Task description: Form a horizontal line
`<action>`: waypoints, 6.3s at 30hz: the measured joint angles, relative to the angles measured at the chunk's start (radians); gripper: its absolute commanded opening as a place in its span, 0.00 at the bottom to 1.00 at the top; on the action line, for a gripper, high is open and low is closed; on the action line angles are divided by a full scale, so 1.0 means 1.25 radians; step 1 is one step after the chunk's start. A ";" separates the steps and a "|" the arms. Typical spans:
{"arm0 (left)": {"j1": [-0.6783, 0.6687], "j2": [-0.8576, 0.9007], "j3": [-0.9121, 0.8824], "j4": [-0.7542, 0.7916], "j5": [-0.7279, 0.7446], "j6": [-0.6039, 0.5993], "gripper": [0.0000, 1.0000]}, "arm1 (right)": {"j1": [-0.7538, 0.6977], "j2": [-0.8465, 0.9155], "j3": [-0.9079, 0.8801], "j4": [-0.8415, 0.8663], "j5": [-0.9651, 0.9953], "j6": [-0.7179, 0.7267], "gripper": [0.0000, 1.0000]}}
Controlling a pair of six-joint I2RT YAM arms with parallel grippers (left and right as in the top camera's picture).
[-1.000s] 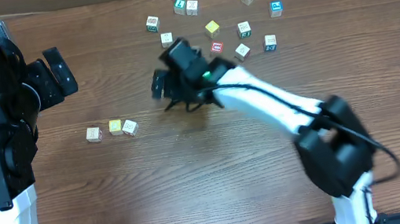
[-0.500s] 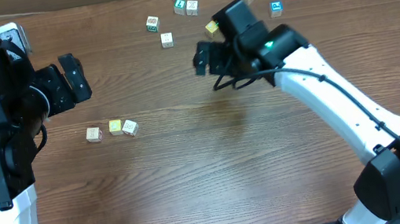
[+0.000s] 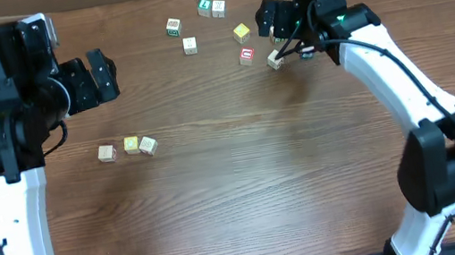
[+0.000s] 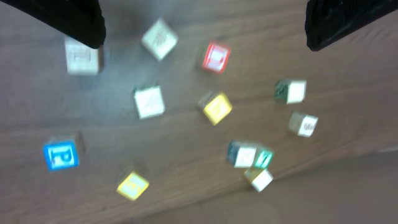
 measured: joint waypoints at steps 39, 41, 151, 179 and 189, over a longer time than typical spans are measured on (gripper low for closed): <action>0.000 0.012 0.000 0.027 -0.018 0.000 1.00 | -0.008 0.352 0.453 -0.232 0.096 -0.125 0.82; 0.000 0.012 0.000 0.027 -0.023 0.000 1.00 | -0.008 0.352 0.435 -0.210 0.096 -0.128 0.81; 0.146 0.012 0.060 -0.021 -0.146 0.051 1.00 | 0.541 0.258 0.039 -0.017 0.018 0.269 0.64; 0.146 0.012 0.060 -0.022 -0.145 0.051 1.00 | 0.541 0.241 0.063 -0.370 -0.025 0.320 0.07; 0.146 0.012 0.060 -0.033 -0.146 0.051 1.00 | 0.540 0.249 0.054 -0.204 0.001 0.276 0.04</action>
